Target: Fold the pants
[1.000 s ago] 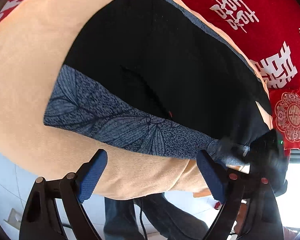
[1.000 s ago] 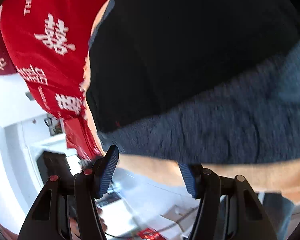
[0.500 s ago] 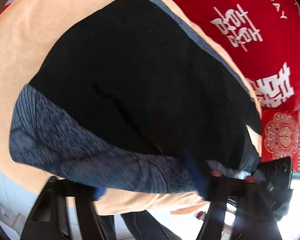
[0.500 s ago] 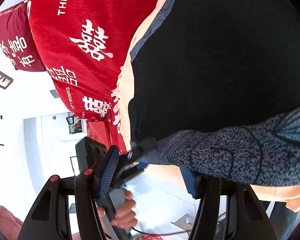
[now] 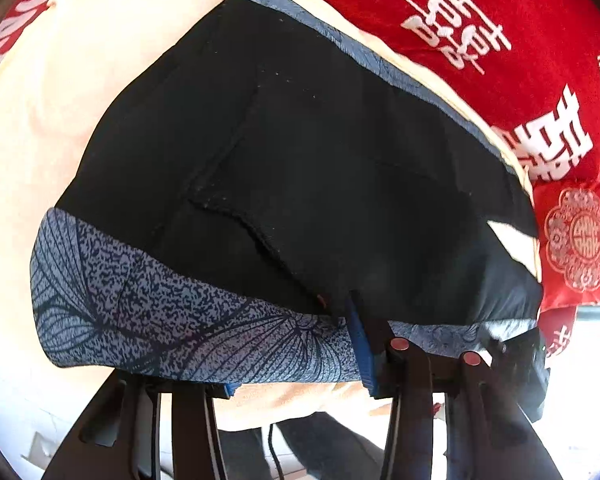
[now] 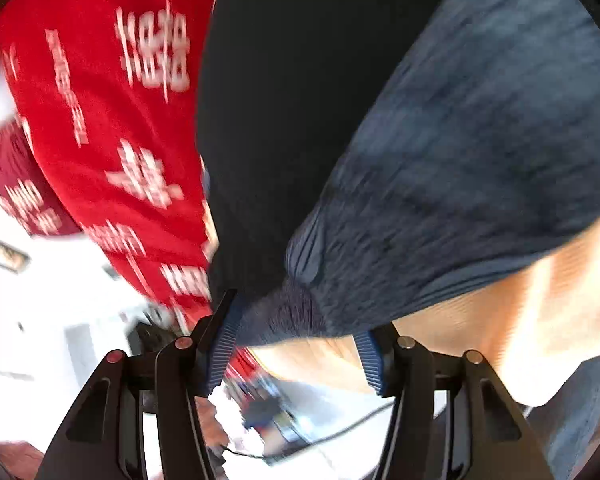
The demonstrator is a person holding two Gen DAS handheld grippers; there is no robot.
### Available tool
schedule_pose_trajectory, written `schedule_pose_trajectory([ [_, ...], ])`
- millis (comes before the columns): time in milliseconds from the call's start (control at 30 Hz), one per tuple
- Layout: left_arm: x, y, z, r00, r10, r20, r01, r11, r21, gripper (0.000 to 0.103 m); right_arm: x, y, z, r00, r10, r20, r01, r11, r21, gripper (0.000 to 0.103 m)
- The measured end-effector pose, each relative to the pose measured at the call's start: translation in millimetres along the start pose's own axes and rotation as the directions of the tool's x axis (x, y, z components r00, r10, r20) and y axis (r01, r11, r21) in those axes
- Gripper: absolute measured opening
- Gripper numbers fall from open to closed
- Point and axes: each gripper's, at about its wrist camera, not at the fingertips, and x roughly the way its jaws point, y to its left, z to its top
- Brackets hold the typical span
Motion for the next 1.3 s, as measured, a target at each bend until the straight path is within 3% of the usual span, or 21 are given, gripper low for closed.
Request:
schedule_pose_trajectory([
  [33,0.5,-0.5,0.8,1.0,0.01,-0.008,-0.01,1.0,0.006,0.046,-5.7,-3.9,2.4,0.999,0.02,0.027,-0.02,0.999,0.035,0.033],
  [100,-2.4,-0.7,2.1,0.999,0.031,-0.011,-0.031,0.999,0.018,0.04,-10.0,-6.8,5.5,0.999,0.012,0.042,-0.015,0.996,0.085,0.011],
  [167,-11.3,-3.0,5.2,0.999,0.038,0.0,-0.038,0.999,0.025,0.037,-12.4,9.3,3.4,0.999,-0.042,0.033,0.041,0.998,0.053,0.01],
  [200,-18.5,-5.2,7.6,0.999,0.029,0.013,-0.029,0.999,0.027,0.037,-17.6,30.3,1.5,0.996,-0.086,0.021,0.086,0.996,-0.018,0.009],
  [333,-49.8,-25.1,28.5,0.997,0.009,0.081,-0.013,0.999,0.052,0.037,-26.7,103.1,10.8,0.991,-0.135,0.006,0.134,0.973,-0.19,0.009],
  [533,-60.1,-56.6,101.5,0.987,0.0,0.16,-0.013,0.997,0.082,0.037,-8.2,182.7,84.2,0.975,-0.217,-0.056,0.183,0.915,-0.36,0.01],
  [633,-49.0,-66.8,149.4,0.974,0.067,0.216,-0.088,0.992,0.092,0.037,30.8,216.3,134.8,0.958,-0.273,-0.088,0.209,0.873,-0.44,0.012],
  [667,-39.9,-68.0,168.6,0.968,0.105,0.228,-0.126,0.989,0.08,0.04,43.5,223.9,150.2,0.955,-0.28,-0.099,0.21,0.872,-0.443,0.012],
  [700,-32.0,-66.7,182.9,0.96,0.148,0.239,-0.169,0.983,0.067,0.053,55.0,225.2,170.4,0.95,-0.288,-0.116,0.211,0.873,-0.439,0.012],
  [733,-22.0,-64.8,198.2,0.943,0.208,0.261,-0.229,0.972,0.055,0.059,70.9,226.2,192.8,0.944,-0.301,-0.134,0.218,0.875,-0.433,0.013],
  [800,0.6,-60.8,223.2,0.926,0.267,0.266,-0.283,0.959,0.024,0.059,99.2,222.4,227.3,0.927,-0.344,-0.148,0.253,0.867,-0.43,0.014],
  [867,23.6,-55.2,241.3,0.918,0.314,0.242,-0.321,0.947,-0.012,0.059,126.8,210.4,254.8,0.903,-0.392,-0.176,0.287,0.855,-0.432,0.014],
  [967,38.8,-51.9,253.6,0.896,0.386,0.221,-0.386,0.921,-0.046,0.059,159.2,192.4,278.5,0.848,-0.486,-0.208,0.358,0.818,-0.45,0.014],
  [1000,35.1,-52.5,254.5,0.885,0.407,0.227,-0.404,0.913,-0.061,0.059,163.2,188.0,281.1,0.837,-0.501,-0.221,0.367,0.812,-0.453,0.015],
  [1067,16.7,-54.1,252.7,0.859,0.437,0.267,-0.429,0.899,-0.088,0.059,165.7,192.2,281.1,0.836,-0.496,-0.237,0.348,0.812,-0.469,0.031],
  [1133,-4.7,-54.0,248.8,0.83,0.474,0.294,-0.467,0.879,-0.1,0.059,162.5,207.3,272.4,0.845,-0.475,-0.245,0.297,0.799,-0.523,0.086],
  [1200,-17.8,-56.4,242.2,0.809,0.505,0.301,-0.506,0.858,-0.081,0.059,159.2,229.3,260.0,0.85,-0.475,-0.227,0.272,0.766,-0.583,0.089],
  [1267,-16.6,-63.3,232.1,0.82,0.5,0.278,-0.517,0.856,-0.017,0.059,153.0,256.2,237.6,0.851,-0.503,-0.152,0.282,0.681,-0.675,0.089],
  [1300,-8.4,-67.8,227.4,0.834,0.488,0.256,-0.51,0.86,0.023,0.059,152.6,262.1,229.9,0.85,-0.506,-0.146,0.276,0.664,-0.695,0.087],
])
